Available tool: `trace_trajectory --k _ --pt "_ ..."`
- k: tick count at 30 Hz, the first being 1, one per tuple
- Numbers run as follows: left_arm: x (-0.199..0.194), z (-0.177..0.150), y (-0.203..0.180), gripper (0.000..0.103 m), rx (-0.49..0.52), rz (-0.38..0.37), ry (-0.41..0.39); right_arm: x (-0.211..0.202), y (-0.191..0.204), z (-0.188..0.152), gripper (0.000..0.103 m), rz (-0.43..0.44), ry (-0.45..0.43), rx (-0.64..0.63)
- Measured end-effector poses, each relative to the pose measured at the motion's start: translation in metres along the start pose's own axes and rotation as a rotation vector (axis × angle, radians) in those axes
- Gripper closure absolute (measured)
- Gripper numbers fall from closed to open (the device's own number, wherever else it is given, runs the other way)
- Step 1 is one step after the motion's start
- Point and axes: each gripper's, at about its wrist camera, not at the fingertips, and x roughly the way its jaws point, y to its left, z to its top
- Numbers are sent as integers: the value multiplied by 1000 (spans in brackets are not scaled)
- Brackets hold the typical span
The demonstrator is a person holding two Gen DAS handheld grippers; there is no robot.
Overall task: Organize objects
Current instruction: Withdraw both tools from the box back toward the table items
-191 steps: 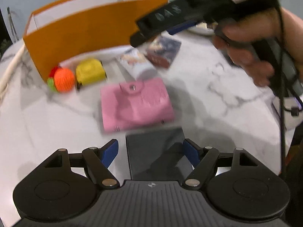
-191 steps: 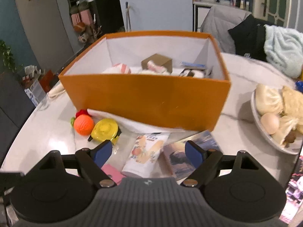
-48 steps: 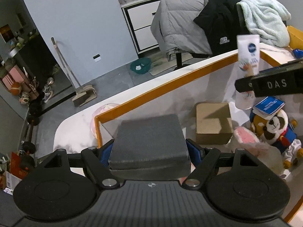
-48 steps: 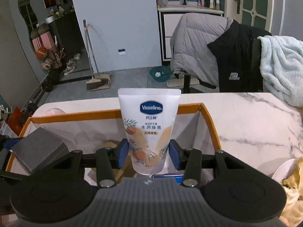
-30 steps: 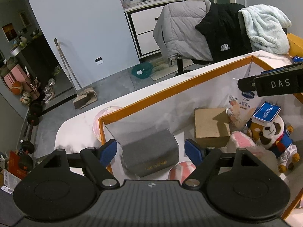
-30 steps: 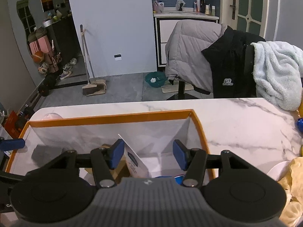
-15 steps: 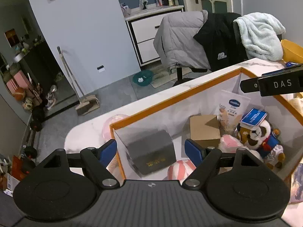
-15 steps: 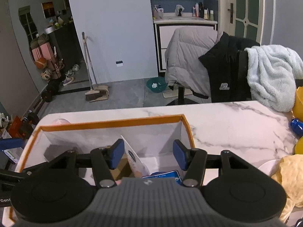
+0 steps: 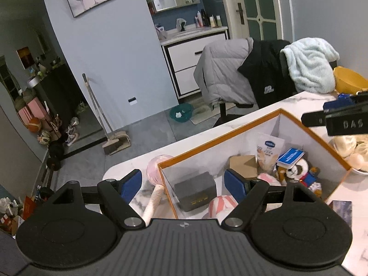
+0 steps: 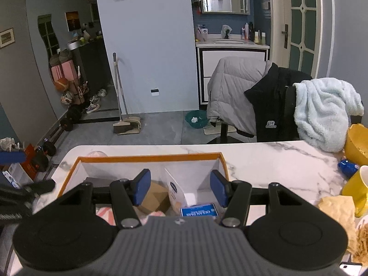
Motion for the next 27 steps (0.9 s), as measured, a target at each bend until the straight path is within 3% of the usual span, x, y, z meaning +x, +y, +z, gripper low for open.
trace_trajectory --k 11,19,27 --pt "-51 -9 -12 10 -18 -31 -102 -51 -2 -23 37 18 -29 -31" --pt "-63 -53 -27 10 -41 -45 -124 -86 -3 -47 36 57 -42 -57" --pt "-77 -94 -36 10 -114 -160 -126 -104 -12 -77 32 69 -46 -81"
